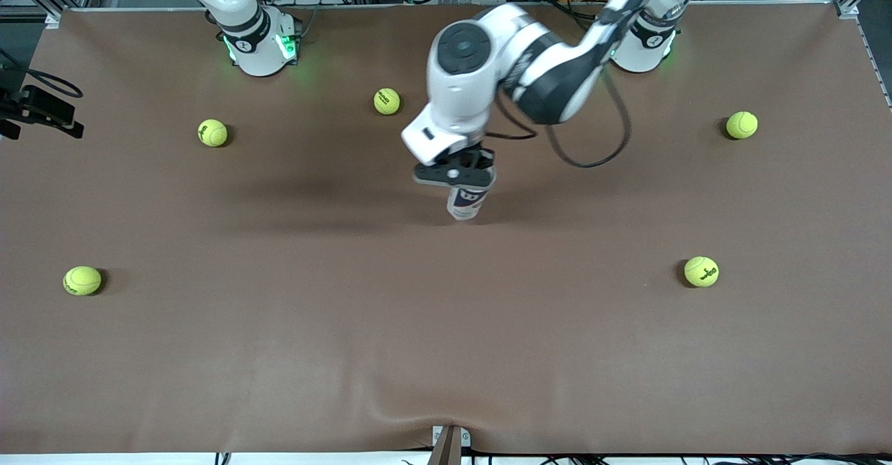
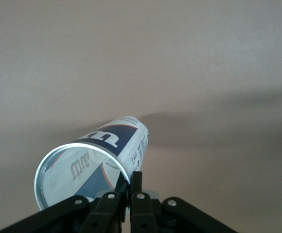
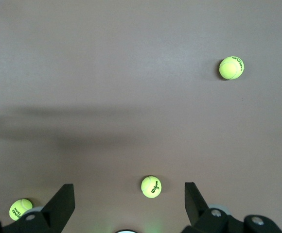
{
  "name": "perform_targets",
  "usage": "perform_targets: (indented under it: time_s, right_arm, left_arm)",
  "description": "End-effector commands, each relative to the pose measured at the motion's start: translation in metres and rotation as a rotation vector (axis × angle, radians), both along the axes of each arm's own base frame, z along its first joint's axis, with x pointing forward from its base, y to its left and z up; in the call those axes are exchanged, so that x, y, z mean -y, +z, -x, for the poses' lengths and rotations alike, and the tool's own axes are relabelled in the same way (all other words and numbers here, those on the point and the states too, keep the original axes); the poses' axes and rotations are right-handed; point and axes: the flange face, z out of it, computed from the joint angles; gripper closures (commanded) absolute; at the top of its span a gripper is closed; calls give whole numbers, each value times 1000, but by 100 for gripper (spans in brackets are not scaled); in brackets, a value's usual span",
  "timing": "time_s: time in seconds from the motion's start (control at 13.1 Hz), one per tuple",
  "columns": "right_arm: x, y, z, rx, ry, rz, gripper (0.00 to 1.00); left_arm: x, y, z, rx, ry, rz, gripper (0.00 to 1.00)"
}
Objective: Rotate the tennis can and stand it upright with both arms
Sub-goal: 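Lower the upright can onto the table with the left gripper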
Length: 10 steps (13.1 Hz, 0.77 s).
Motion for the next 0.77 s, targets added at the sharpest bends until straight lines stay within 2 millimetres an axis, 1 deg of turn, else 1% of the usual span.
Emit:
perform_targets:
  time_s: [0.0,0.08,0.15,0.31,0.46,0.54,0.61,0.69]
  right_arm:
    - [1,10,4,24,9,3,0]
    - [-1,10,4,24,12,1,0]
    - [-1,10,4,24,11,-3,0]
    - [-4,10,3,29,14,-16,0]
    - [-2,14,2,41,11,-16,0]
    - [-1,14,2,40,9,-15,0]
    - [-2,14,2,40,11,-17,0]
    - [-2,14,2,41,12,-15,0]
  left_arm:
    - [14,-23,-15,36,-7,-25,100]
    - [17,-31,-16,37,-13,-24,87]
    - [17,-35,-17,40,-23,-24,67]
    - [15,-32,-19,52,-75,-24,0]
    - [12,-19,-21,64,-74,-13,0]
    - [8,-1,-22,81,-69,-2,0]
    - [-1,24,-25,103,-58,1,0]
    - [-17,55,-28,121,-37,-3,0]
